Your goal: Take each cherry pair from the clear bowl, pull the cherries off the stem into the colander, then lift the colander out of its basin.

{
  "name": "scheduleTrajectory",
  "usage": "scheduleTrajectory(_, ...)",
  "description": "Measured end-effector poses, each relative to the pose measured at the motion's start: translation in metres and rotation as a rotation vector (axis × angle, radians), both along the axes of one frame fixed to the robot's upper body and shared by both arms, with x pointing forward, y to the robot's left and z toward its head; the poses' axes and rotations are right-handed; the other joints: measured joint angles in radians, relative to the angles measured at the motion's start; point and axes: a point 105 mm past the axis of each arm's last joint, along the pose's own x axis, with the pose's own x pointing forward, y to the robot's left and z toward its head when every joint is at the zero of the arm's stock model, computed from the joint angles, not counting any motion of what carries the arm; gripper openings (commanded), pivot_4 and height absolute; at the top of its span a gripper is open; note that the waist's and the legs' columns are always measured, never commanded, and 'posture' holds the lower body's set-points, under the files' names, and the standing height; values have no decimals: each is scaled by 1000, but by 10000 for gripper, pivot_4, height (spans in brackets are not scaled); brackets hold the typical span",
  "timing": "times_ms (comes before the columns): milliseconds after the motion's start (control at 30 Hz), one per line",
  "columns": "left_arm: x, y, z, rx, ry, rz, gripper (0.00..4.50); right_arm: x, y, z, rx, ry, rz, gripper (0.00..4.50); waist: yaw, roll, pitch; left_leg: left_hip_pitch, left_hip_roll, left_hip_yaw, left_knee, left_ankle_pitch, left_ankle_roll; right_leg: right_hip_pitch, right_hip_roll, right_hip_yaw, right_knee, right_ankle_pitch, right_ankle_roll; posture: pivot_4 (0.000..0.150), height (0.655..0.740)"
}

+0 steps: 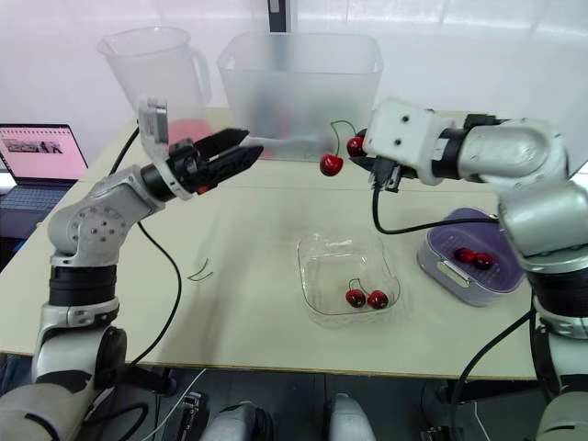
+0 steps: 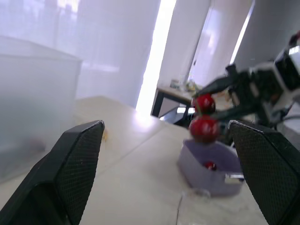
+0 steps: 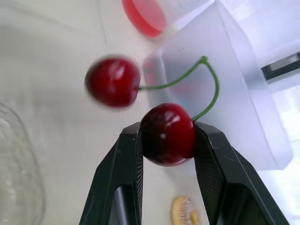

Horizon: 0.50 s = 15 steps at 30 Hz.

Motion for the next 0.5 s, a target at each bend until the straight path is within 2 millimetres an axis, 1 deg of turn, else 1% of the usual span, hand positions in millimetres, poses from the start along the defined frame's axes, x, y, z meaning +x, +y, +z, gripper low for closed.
scheduleTrajectory(67,1,-10,7,-36,18,-34,45000,4,6,3,-11,-100,18,14275,1,0,0,0,1,0,0,1,-1,0,1,0,1,0,0,1500,7131)
scheduleTrajectory(133,0,-17,10,-54,34,-60,45000,4,11,3,-32,-153,39,14275,1,0,0,0,1,-1,0,1,-1,0,1,0,1,0,0,1500,7131)
scheduleTrajectory(200,0,-20,9,-61,51,-67,45000,5,14,2,-45,-192,51,14275,1,0,0,0,1,0,0,1,-1,0,1,0,1,0,0,1500,7131)
scheduleTrajectory(267,1,-24,10,-88,83,-81,45000,4,23,2,-35,-236,87,14275,1,0,0,0,1,-1,0,1,-2,0,1,0,1,0,0,1500,7131)
scheduleTrajectory(367,1,-30,20,-131,90,-99,45000,-1,38,3,4,-270,149,14275,1,0,0,0,1,-1,0,1,-2,0,1,0,1,0,0,1500,7131)
scheduleTrajectory(500,0,-34,22,-128,88,-109,45000,-3,43,6,55,-268,177,14275,2,0,0,0,1,-1,0,1,-2,0,1,-1,1,0,0,1500,7131)
